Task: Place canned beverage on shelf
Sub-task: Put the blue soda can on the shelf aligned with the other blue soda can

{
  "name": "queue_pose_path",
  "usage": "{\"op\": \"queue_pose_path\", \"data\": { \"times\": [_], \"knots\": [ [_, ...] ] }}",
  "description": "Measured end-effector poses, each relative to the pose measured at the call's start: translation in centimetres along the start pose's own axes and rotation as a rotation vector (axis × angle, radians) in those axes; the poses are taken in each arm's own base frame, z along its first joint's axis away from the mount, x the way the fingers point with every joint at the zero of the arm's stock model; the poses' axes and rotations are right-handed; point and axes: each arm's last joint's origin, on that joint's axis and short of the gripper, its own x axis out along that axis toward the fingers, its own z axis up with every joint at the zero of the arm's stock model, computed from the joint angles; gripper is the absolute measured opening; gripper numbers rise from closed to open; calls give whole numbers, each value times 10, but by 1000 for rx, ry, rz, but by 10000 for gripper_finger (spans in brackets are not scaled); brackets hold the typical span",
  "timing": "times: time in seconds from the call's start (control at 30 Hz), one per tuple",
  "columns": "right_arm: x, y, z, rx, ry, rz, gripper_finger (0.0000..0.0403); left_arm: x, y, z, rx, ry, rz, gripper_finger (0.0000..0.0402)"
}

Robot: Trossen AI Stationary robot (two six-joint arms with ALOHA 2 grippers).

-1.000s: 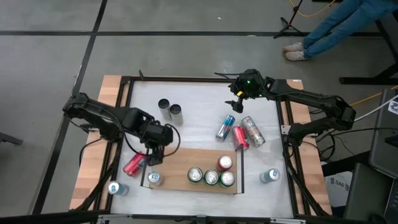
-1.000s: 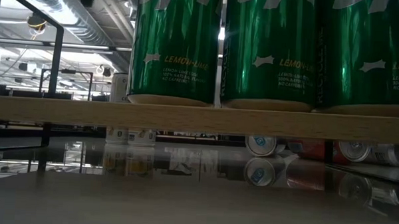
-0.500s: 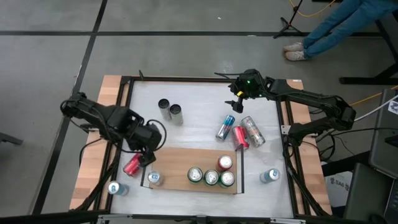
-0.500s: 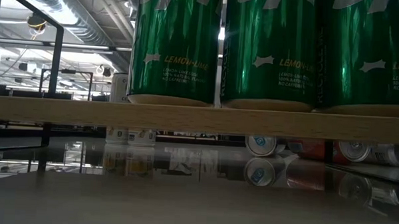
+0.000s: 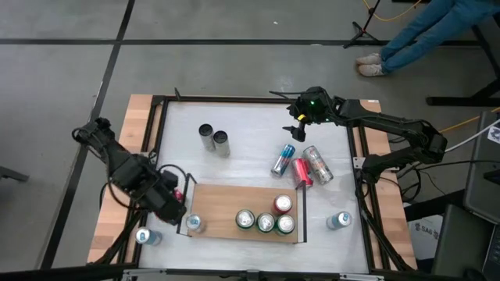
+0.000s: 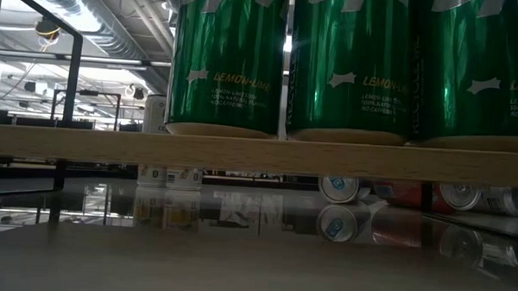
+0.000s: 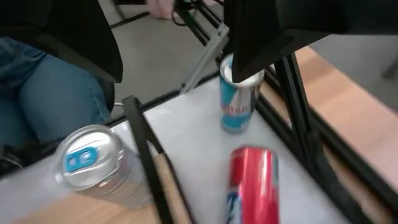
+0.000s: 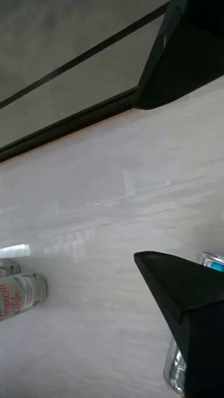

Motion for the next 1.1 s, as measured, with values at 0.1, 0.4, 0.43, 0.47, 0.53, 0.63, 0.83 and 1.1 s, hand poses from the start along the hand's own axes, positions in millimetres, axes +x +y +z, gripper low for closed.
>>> {"op": "queue_pose_path", "data": {
  "times": [0.1,0.4,0.43,0.47,0.53,0.63,0.83,1.1],
  "knots": [
    [0,0,0,0,0,0,381,2,4,-12,-71,8,10,293],
    [0,0,0,0,0,-1,381,8,12,-37,-197,-24,23,293],
    [0,0,0,0,0,0,381,10,13,-40,-202,-28,28,293],
    [0,0,0,0,0,0,381,12,13,-43,-201,-30,36,293],
    [0,0,0,0,0,0,381,17,12,-47,-208,-32,50,293],
    [0,0,0,0,0,0,381,24,9,-54,-205,-41,73,293],
    [0,0,0,0,0,0,381,38,6,-65,-179,-61,116,293],
    [0,0,0,0,0,0,381,49,10,-81,-165,-81,156,293]
  ]
}}
